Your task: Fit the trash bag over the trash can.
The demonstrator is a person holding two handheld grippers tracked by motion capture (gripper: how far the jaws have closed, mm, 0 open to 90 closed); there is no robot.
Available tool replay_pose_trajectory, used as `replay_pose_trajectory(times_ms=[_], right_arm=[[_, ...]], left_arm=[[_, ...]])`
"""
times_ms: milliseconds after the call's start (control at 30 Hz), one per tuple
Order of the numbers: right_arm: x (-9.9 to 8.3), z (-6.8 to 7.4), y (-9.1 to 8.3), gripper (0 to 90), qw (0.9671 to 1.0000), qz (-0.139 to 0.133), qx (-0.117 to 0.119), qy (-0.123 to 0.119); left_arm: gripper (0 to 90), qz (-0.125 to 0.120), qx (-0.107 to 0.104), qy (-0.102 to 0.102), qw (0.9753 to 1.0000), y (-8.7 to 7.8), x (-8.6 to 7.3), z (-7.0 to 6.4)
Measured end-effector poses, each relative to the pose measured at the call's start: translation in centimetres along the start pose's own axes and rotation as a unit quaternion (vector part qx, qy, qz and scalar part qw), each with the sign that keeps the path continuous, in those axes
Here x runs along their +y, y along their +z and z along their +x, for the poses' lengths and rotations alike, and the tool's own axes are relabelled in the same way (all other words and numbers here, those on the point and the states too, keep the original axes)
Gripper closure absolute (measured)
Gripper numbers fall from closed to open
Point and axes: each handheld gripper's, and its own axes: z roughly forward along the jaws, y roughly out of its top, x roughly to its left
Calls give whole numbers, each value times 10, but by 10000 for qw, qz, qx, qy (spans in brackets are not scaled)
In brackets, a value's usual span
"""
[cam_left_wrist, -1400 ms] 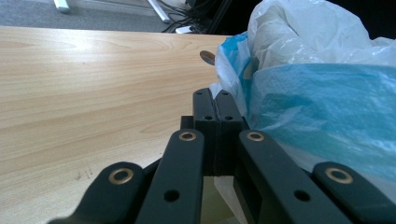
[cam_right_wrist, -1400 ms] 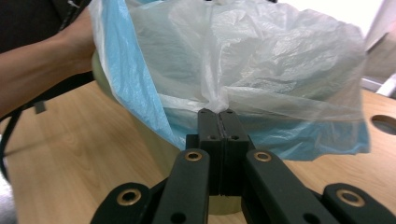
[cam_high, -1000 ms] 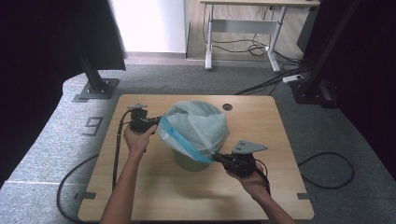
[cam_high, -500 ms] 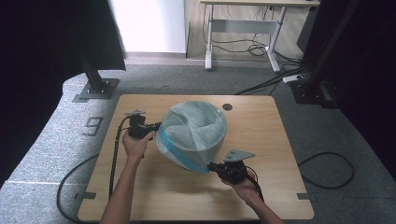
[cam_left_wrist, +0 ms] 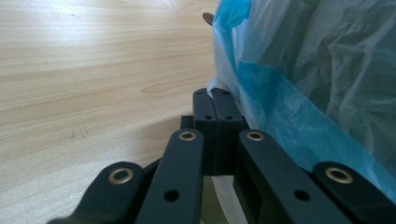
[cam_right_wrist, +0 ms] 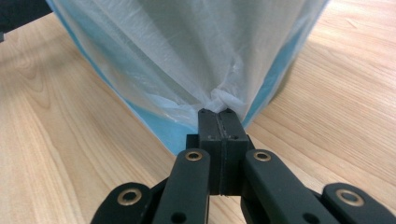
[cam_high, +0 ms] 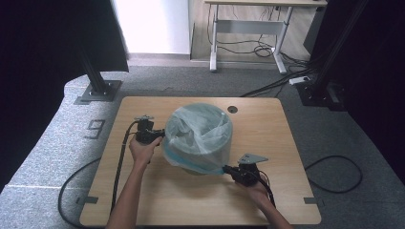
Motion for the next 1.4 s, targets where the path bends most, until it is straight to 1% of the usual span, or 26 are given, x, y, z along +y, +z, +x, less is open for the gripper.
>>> replay_pose_trajectory(times_ms=[167, 400, 500, 600, 667, 833, 967, 1033, 1200, 1400], right_arm=[[-5, -8, -3, 885, 9999, -109, -34, 108], [-7, -14, -6, 882, 9997, -218, -109, 10], [-7, -16, -6, 882, 9996, -249, -144, -46], [-6, -16, -2, 882, 9995, -219, -190, -96], [-6, -15, 1, 882, 9995, -193, -207, -126], [-7, -16, 6, 880, 9995, -10, -248, -197], [-7, -16, 6, 875, 9993, -12, -291, -220], [-7, -16, 6, 867, 9993, -28, -299, -212], [-7, -16, 5, 864, 9993, -101, -306, -174], [-7, -18, 2, 859, 9993, -190, -298, -99]], left_arm=[[897, 66, 8, -5, 10000, 5, -2, -2], [897, 118, 58, -57, 9999, 6, -7, 1], [897, 127, 72, -130, 9998, 7, -11, 4], [896, 136, 60, -149, 9998, 8, -13, 5], [897, 182, 66, -121, 9997, 9, -14, 6], [896, 238, 97, -159, 9995, 10, -16, 8], [891, 223, 105, -179, 9995, 7, -17, 9], [883, 186, 126, -148, 9996, 5, -17, 8], [867, 124, 167, -159, 9997, -1, -15, 8], [864, 116, 176, -155, 9997, -2, -15, 8]])
